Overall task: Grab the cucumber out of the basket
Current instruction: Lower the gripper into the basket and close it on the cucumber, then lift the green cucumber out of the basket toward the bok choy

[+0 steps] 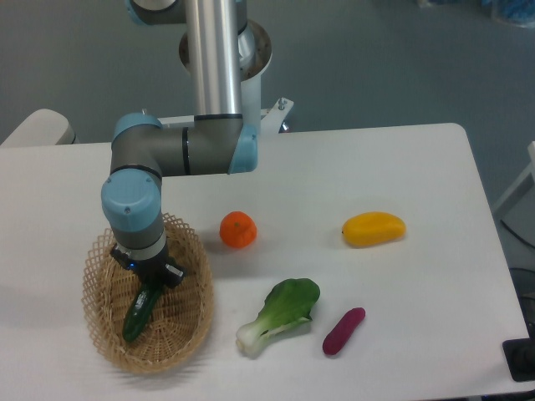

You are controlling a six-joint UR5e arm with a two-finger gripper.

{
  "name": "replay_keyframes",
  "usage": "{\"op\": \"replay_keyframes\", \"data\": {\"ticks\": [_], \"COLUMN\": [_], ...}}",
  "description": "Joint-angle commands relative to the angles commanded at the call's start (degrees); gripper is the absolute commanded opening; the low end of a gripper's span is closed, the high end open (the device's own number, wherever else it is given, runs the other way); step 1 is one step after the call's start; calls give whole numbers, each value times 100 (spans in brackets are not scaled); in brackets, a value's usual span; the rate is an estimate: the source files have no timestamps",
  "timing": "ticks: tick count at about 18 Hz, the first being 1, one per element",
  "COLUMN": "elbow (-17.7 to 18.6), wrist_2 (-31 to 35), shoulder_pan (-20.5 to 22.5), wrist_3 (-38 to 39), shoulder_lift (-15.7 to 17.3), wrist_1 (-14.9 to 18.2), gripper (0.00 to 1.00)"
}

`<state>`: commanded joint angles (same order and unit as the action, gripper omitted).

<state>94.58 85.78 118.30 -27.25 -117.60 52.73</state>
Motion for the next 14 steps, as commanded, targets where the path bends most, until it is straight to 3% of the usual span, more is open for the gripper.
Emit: {"op": "replay_keyframes", "data": {"ticks": [4, 10, 14], "elbow": [-395, -1011, -1178], "wrist_2": [289, 360, 334], "shoulder_pan": [52, 877, 1519], "wrist_3": [-192, -1668, -2512], "shoulder_lift": [158, 571, 668], "wrist_1": [140, 1352, 1617], "gripper": [17, 17, 17]}}
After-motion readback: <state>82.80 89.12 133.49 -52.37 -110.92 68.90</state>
